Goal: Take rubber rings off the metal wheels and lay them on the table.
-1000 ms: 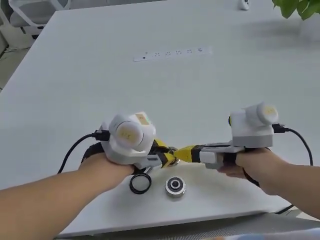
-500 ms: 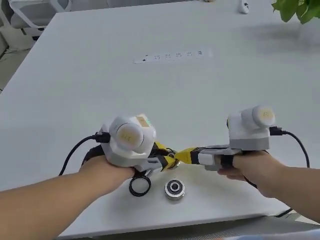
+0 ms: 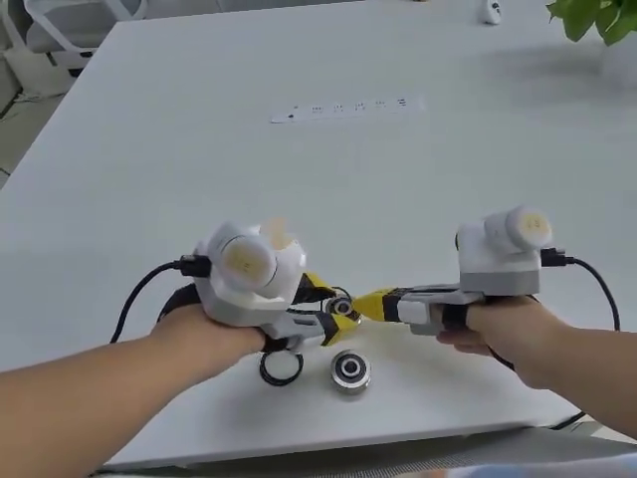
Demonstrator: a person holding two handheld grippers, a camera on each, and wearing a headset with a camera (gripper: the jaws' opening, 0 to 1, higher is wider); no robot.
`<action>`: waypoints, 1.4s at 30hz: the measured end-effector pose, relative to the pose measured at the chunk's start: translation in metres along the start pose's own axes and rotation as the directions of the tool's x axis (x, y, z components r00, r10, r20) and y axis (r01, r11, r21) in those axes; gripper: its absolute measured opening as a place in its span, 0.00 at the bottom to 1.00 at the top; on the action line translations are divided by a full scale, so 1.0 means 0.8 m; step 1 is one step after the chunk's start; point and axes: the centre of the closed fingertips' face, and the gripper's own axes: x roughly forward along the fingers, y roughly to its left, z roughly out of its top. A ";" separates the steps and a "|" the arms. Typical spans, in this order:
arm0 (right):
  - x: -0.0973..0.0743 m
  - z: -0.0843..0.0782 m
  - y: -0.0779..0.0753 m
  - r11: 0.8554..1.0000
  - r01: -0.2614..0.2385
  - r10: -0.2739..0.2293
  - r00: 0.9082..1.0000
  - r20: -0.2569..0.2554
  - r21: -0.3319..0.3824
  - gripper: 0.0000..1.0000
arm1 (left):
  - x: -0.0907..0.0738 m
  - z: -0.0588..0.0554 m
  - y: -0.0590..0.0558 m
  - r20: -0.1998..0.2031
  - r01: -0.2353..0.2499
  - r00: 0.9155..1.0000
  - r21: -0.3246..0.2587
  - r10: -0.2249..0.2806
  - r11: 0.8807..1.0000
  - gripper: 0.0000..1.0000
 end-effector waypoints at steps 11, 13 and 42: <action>-0.002 0.006 0.008 1.000 -0.020 0.020 1.000 0.012 -0.008 0.00 | -0.028 0.009 -0.001 0.043 0.008 0.999 -0.011 -0.008 1.000 0.39; -0.003 0.007 0.010 1.000 -0.023 0.023 1.000 0.015 -0.008 0.00 | -0.033 0.009 -0.002 0.050 0.010 0.999 -0.018 -0.009 1.000 0.41; 0.007 0.016 0.066 0.993 -0.117 0.116 0.993 -0.004 -0.018 0.00 | -0.114 0.003 -0.009 0.128 -0.001 0.992 -0.040 0.006 0.999 0.71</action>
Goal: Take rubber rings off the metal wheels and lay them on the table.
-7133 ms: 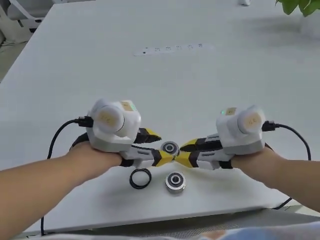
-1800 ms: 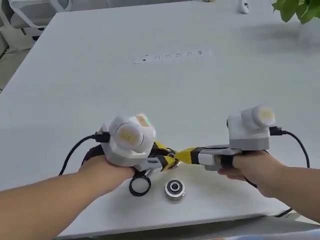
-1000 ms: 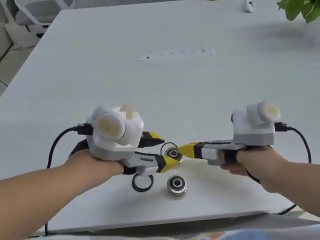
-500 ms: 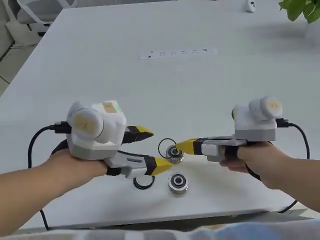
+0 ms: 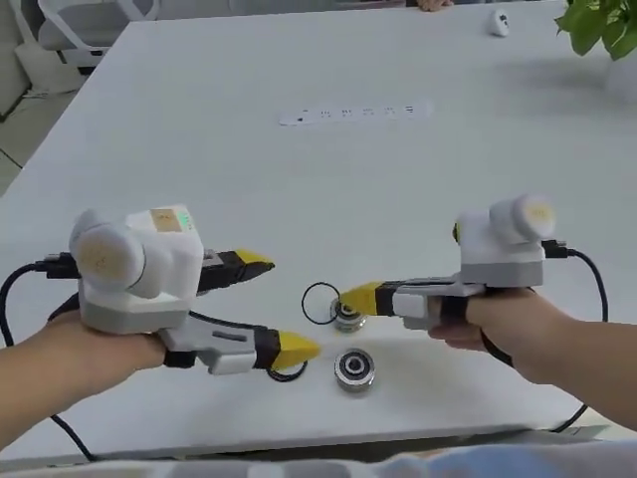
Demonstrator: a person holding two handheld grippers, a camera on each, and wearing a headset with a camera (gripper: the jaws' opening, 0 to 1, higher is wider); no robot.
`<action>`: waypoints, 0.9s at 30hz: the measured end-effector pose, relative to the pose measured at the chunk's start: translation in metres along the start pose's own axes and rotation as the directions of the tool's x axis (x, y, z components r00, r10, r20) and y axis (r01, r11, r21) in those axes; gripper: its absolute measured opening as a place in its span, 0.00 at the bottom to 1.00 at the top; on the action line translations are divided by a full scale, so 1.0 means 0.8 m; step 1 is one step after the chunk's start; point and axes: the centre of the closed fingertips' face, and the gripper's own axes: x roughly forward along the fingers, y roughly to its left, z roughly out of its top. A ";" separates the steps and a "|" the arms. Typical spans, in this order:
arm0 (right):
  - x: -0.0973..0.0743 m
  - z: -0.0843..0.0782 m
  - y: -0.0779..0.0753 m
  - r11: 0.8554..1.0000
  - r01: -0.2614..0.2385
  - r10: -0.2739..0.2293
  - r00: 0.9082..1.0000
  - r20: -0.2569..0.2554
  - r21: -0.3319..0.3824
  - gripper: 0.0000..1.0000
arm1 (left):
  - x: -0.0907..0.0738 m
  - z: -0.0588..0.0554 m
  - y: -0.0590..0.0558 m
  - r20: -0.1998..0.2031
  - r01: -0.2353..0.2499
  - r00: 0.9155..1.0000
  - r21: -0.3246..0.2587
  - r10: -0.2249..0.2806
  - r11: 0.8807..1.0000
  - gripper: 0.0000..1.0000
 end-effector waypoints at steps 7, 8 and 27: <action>0.009 -0.007 0.008 1.000 -0.031 0.031 0.999 -0.034 0.001 0.00 | -0.017 -0.008 0.004 -0.001 -0.025 1.000 -0.014 0.025 1.000 0.74; 0.010 -0.008 0.008 0.999 -0.034 0.034 0.999 -0.040 0.001 0.00 | -0.020 -0.009 0.004 0.001 -0.029 1.000 -0.020 0.029 0.999 0.74; 0.043 -0.040 0.020 0.997 -0.077 0.075 0.984 -0.159 -0.005 0.00 | -0.052 -0.033 0.007 -0.003 -0.076 0.997 -0.045 0.076 0.996 0.76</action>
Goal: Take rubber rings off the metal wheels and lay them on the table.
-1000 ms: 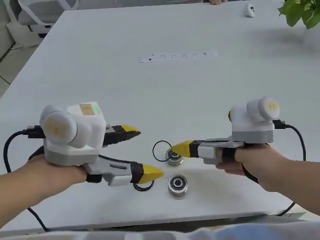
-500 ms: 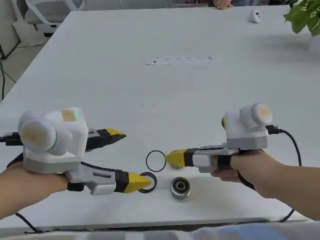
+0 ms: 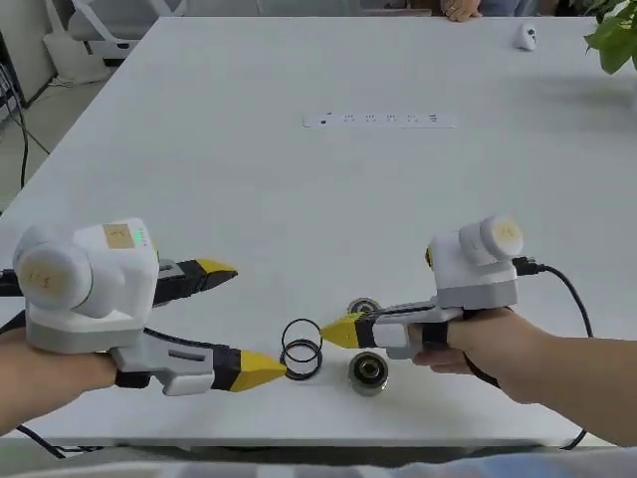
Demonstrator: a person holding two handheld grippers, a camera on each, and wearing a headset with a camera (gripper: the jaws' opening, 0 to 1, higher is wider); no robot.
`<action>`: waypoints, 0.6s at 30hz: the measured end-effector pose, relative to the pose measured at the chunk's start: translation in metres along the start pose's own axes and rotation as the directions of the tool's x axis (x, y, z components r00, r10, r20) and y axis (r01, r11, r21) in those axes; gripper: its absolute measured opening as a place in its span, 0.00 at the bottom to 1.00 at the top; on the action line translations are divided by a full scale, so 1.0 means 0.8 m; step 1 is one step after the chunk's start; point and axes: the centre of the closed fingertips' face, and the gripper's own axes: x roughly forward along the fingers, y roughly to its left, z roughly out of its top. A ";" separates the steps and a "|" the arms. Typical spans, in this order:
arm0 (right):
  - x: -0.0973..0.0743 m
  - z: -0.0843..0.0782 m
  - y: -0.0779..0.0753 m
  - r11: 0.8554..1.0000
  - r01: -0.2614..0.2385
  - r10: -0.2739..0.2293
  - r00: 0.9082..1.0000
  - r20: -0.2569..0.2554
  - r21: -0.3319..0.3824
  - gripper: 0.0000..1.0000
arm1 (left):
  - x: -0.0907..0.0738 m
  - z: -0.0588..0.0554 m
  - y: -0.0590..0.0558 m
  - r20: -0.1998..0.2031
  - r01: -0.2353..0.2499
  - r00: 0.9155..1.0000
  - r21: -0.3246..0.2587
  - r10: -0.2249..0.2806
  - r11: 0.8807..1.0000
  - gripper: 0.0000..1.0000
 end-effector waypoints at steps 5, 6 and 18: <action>0.008 -0.010 -0.004 1.000 0.011 -0.011 0.999 -0.038 -0.007 0.00 | -0.004 -0.004 0.002 -0.003 -0.008 1.000 -0.006 0.008 1.000 0.76; 0.009 -0.013 -0.004 1.000 0.012 -0.012 0.999 -0.052 -0.009 0.00 | -0.005 -0.005 0.003 -0.003 -0.010 1.000 -0.008 0.010 1.000 0.76; 0.013 -0.021 -0.013 0.999 0.046 -0.046 0.996 -0.075 -0.009 0.00 | -0.007 -0.013 0.003 -0.011 -0.017 1.000 -0.018 0.017 1.000 0.76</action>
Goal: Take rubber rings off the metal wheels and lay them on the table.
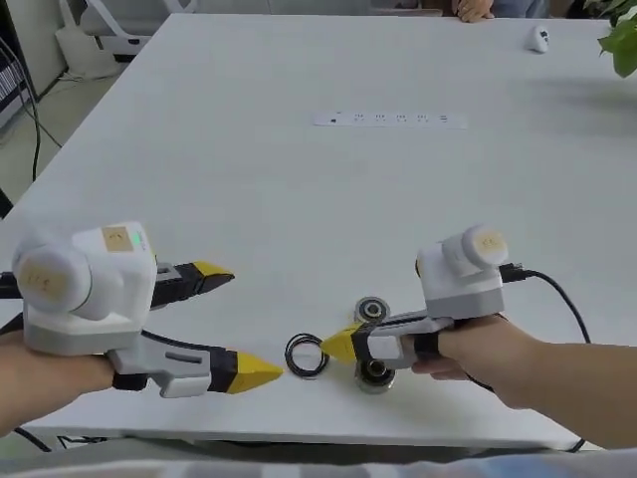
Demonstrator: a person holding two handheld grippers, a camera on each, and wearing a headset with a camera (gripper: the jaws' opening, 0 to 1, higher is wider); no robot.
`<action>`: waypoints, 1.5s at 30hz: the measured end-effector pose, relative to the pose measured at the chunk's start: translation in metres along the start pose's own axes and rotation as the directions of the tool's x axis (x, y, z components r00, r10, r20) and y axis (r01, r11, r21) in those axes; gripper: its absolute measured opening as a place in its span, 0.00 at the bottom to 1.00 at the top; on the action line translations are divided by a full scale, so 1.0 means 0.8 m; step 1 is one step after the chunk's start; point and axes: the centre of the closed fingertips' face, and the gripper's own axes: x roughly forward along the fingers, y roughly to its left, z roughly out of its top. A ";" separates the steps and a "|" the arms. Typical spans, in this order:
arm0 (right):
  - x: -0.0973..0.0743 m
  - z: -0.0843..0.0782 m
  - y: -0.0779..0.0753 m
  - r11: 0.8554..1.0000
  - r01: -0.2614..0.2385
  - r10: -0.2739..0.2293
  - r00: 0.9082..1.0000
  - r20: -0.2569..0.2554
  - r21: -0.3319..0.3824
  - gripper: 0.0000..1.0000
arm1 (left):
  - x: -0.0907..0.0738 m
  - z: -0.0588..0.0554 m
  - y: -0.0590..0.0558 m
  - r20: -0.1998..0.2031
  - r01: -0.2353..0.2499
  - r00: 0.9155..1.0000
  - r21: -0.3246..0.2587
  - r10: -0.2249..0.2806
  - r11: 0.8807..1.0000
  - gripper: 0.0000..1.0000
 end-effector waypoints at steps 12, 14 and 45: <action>-0.002 0.004 -0.010 0.999 0.044 -0.044 0.999 0.017 -0.012 0.00 | 0.000 0.000 0.000 -0.002 0.001 1.000 -0.001 -0.001 1.000 0.76; -0.004 0.005 -0.011 0.999 0.049 -0.049 0.999 0.023 -0.011 0.01 | 0.000 0.000 0.000 -0.004 0.002 1.000 0.000 -0.002 1.000 0.76; -0.036 0.027 0.028 0.978 0.030 -0.012 0.996 0.087 -0.205 0.56 | 0.001 0.010 -0.010 -0.004 0.023 1.000 0.022 -0.023 0.999 0.75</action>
